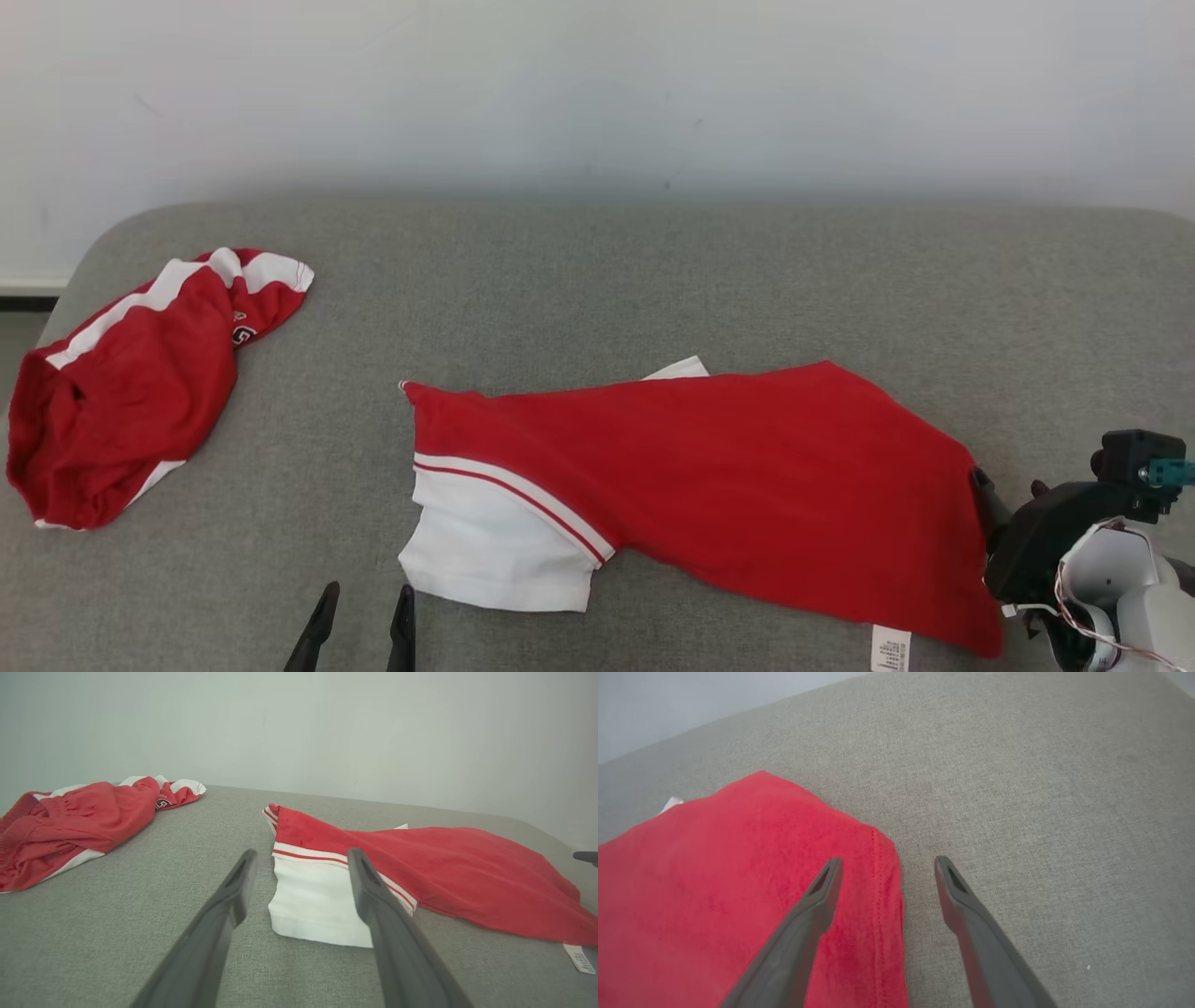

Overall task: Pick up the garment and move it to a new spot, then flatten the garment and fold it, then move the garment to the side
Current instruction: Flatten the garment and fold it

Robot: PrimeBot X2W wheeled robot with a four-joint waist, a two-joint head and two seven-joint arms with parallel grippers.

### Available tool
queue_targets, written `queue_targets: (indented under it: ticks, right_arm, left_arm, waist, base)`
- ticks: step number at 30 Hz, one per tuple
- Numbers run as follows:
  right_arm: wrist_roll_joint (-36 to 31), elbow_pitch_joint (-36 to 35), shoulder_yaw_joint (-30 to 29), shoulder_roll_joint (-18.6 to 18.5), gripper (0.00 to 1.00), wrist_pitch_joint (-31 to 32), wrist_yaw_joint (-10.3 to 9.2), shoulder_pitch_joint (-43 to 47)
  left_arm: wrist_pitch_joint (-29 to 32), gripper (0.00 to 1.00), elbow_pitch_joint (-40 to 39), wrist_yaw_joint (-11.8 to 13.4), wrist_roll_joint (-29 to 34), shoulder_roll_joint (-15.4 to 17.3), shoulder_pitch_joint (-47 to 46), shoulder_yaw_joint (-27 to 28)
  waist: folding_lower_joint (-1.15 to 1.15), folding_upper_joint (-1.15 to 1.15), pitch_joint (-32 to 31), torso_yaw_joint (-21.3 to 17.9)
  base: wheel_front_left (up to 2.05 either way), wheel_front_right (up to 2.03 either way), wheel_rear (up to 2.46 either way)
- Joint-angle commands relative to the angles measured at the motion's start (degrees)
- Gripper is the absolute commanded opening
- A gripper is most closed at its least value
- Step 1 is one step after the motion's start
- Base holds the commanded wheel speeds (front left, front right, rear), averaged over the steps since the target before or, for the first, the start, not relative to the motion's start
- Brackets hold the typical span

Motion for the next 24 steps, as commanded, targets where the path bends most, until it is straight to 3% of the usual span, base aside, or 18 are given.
queue_targets:
  ticks: [1,11,12,13,14,24]
  right_arm:
    - [-0.1,1.0,-0.3,0.0,1.0,0.5,-0.13,-1.1]
    - [-0.2,7.6,-1.1,-0.8,1.0,2.5,-0.13,-6.5]
    - [-0.3,7.6,-1.1,-0.8,0.83,2.0,-0.13,-6.9]
    - [-0.3,7.5,-0.9,-0.8,0.45,1.4,-0.13,-7.2]
    - [-0.2,7.5,-0.8,-0.8,0.0,0.7,-0.13,-7.4]
    - [-2.1,6.2,-1.4,-2.8,0.0,-3.6,-0.13,-11.0]
  left_arm:
    - [-0.2,1.0,0.0,0.1,-0.1,0.3,-0.8,-0.1]
    - [-0.2,1.0,-0.9,0.0,0.0,1.2,-2.9,-0.3]
    - [-0.2,1.0,-1.0,0.0,0.1,1.2,-3.1,-0.3]
    - [-0.2,1.0,-1.0,0.0,0.1,1.3,-3.2,-0.2]
    - [-0.2,1.0,-1.1,0.0,0.1,1.3,-3.3,-0.1]
    - [-0.2,1.0,-1.0,0.0,0.1,0.9,-4.3,-0.4]
  waist:
    - [0.0,0.0,1.4,1.2]
    - [0.0,0.0,5.7,2.9]
    - [0.0,0.0,6.0,3.0]
    - [0.0,0.0,6.1,3.1]
    - [0.0,0.0,6.3,3.1]
    - [0.0,0.0,7.4,3.7]
  base:
    - [0.0,0.0,0.0]
    - [0.0,0.0,0.0]
    - [0.0,0.0,0.0]
    - [0.0,0.0,0.0]
    - [0.0,0.0,0.0]
    - [0.0,0.0,0.0]
